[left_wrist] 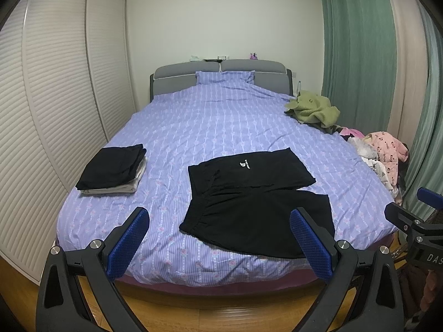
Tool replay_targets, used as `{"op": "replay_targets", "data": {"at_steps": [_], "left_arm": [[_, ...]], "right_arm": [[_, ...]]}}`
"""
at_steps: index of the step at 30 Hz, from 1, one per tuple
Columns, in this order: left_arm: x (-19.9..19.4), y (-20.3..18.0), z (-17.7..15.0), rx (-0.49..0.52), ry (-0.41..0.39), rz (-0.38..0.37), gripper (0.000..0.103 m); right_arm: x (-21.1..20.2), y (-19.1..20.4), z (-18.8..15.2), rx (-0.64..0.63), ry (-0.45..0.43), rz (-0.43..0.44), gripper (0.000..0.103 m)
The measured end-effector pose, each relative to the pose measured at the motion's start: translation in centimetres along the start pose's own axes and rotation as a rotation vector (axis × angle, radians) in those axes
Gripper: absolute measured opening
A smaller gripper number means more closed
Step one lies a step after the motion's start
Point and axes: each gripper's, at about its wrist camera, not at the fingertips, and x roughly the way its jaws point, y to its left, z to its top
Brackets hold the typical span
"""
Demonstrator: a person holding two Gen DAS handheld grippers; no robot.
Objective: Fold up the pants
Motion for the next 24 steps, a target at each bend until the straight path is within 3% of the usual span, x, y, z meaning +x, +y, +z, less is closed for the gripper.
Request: {"op": "replay_targets", "data": {"at_steps": [10, 14, 24], "left_arm": [[3.0, 1.6, -0.7, 0.017, 0.006, 0.011, 0.103], [5.6, 3.8, -1.4, 0.019, 0.052, 0.002, 0.103], [17.1, 9.4, -2.3, 0.088, 0.213, -0.108, 0.103]], "right_arm": [[3.1, 0.8, -0.4, 0.027, 0.056, 0.007, 0.103], [6.0, 1.8, -1.4, 0.074, 0.099, 0.023, 0.103], [14.0, 5.4, -3.5, 0.258, 0.242, -0.083, 0.103]]}}
